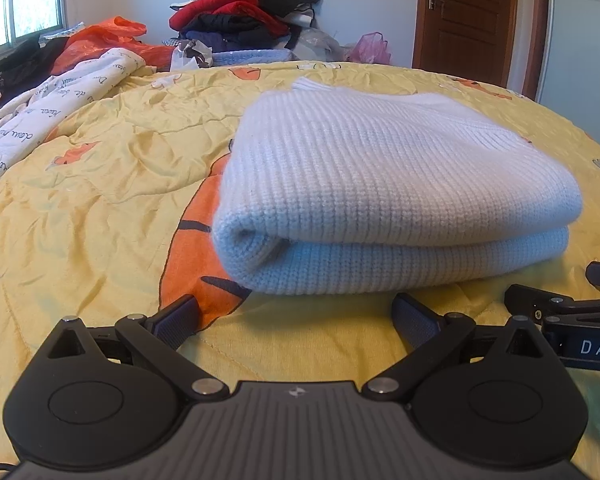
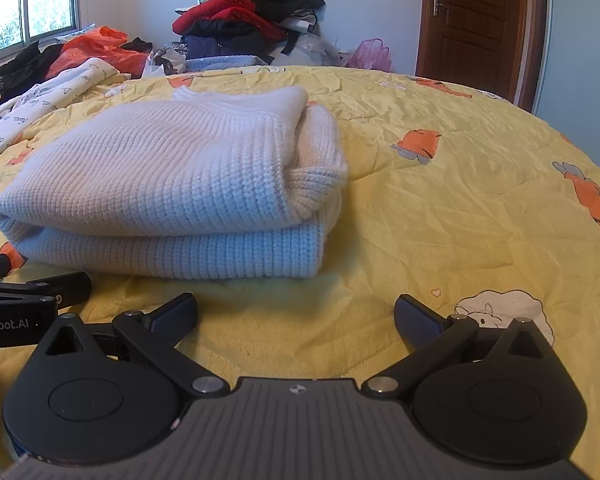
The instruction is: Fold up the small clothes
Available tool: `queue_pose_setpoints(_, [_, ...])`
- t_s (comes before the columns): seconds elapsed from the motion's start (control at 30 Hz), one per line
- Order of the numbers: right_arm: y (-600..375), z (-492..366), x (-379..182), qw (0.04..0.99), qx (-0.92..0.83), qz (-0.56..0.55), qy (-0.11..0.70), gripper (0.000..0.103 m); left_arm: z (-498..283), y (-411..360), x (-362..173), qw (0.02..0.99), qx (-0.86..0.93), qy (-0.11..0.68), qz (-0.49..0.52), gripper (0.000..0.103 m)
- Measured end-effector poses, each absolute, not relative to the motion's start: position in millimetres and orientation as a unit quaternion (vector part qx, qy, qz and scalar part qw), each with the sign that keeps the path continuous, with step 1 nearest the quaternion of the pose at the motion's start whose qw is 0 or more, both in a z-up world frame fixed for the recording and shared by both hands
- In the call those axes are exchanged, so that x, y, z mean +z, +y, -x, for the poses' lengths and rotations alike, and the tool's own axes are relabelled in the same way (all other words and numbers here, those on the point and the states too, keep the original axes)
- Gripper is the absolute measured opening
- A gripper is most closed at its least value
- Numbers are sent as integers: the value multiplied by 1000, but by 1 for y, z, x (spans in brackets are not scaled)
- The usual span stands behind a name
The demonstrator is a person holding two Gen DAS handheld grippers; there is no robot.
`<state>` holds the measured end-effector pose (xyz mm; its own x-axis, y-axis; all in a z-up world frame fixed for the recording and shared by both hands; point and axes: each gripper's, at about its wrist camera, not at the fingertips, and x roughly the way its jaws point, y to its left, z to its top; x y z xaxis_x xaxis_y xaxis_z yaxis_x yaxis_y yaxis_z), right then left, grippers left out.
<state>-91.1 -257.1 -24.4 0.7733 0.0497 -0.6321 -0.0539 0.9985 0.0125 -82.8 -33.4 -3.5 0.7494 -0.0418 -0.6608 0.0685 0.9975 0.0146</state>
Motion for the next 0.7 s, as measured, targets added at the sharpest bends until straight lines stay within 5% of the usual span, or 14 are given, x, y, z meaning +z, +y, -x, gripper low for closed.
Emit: queue_pose_setpoints(0.7, [-257, 92, -24, 943, 27, 5, 333, 103, 83, -32, -3, 935, -30, 353, -19, 103])
